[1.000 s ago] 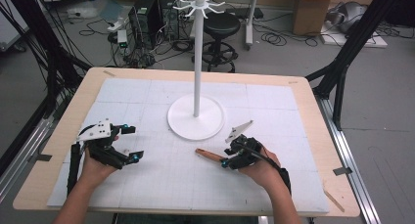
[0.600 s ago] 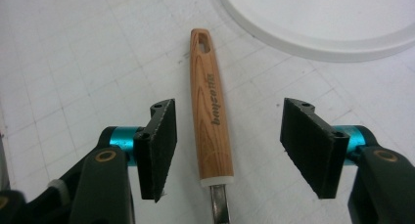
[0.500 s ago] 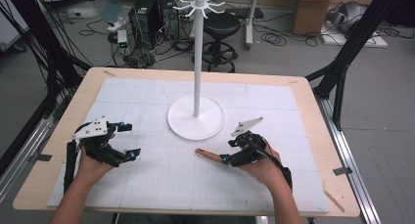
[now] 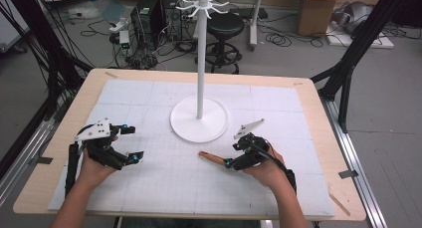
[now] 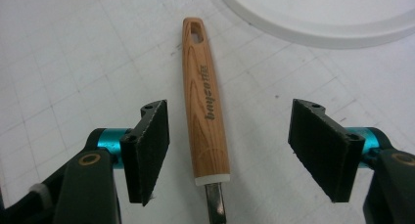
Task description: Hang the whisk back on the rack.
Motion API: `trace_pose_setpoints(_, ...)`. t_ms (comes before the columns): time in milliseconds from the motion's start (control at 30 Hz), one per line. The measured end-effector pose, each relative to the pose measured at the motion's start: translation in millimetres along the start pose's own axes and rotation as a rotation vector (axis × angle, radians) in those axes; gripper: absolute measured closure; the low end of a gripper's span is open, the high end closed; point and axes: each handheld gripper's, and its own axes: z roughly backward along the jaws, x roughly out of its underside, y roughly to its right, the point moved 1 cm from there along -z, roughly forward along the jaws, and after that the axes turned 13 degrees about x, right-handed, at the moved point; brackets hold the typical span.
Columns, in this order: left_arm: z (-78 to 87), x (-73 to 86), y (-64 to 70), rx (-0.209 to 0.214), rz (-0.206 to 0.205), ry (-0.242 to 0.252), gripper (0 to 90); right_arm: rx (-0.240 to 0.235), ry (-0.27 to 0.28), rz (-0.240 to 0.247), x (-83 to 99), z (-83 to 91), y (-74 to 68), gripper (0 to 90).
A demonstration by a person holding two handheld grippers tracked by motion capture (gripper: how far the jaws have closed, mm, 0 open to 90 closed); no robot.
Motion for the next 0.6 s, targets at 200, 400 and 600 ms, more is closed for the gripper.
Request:
trace_pose_setpoints(200, -1.4, 0.4, 0.8, -0.002, 0.0, -0.011, 2.4, 0.01, -0.081, 0.041, 0.7, -11.0, -7.7, 36.9)
trace_pose_setpoints(400, -2.0, 0.0, 2.5, -0.001, -0.003, -0.017, 2.4, 0.026, -0.141, 0.071, 6.9, -22.2, -16.2, 51.8)
trace_pose_setpoints(600, -2.0, -0.1, 2.9, -0.002, -0.003, -0.013, 2.5, 0.034, -0.18, 0.086, 3.8, -20.1, -18.5, 67.1)
